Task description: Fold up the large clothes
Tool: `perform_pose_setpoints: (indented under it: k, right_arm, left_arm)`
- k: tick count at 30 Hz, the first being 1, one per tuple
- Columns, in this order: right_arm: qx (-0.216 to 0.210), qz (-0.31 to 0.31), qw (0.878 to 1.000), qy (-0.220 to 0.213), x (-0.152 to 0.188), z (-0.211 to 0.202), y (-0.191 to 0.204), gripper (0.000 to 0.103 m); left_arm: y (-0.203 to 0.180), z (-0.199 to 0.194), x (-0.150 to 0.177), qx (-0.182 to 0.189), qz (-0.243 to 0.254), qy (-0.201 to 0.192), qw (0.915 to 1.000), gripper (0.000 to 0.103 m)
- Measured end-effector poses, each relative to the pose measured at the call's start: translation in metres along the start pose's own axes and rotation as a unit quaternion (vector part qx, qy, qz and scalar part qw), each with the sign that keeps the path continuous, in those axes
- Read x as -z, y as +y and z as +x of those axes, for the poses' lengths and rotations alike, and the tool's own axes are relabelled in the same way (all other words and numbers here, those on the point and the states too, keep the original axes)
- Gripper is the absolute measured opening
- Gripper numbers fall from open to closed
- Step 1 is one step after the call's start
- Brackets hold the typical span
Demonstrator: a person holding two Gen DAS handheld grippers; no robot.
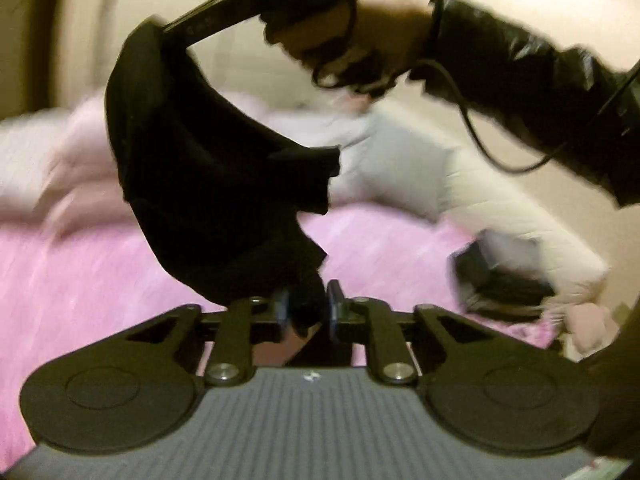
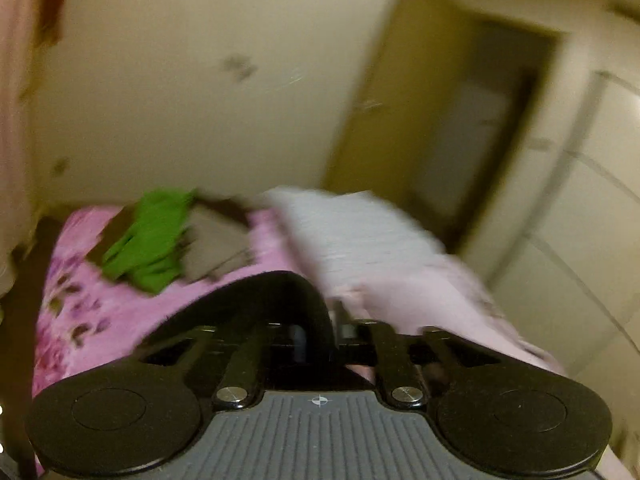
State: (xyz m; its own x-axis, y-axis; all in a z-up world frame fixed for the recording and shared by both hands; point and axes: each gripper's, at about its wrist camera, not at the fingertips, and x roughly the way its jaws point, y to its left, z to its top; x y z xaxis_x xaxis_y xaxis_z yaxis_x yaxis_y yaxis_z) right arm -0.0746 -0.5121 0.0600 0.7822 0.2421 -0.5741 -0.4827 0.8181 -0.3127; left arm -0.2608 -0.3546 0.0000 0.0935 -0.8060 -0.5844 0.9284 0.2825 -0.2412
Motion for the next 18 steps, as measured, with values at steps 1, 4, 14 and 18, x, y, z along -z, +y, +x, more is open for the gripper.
perform_pose_setpoints:
  k: [1, 4, 14, 18]
  right_arm:
    - [-0.009, -0.001, 1.0, 0.0, -0.001, 0.031, 0.014, 0.064]
    - [-0.041, 0.074, 0.996, 0.035, 0.017, 0.103, 0.035, 0.064]
    - [0.069, 0.293, 0.924, 0.234, 0.205, 0.124, 0.046, 0.064]
    - [0.125, 0.362, 0.884, 0.268, 0.268, 0.094, 0.04, 0.064]
  left_arm:
    - [0.019, -0.004, 0.014, -0.023, -0.013, 0.015, 0.9995, 0.016]
    - [0.076, -0.018, 0.054, -0.06, -0.064, 0.055, 0.9946, 0.017]
    - [0.196, 0.055, 0.075, -0.075, 0.035, 0.136, 0.9872, 0.038]
    - [0.204, 0.125, 0.073, -0.054, 0.111, 0.144, 0.9818, 0.051]
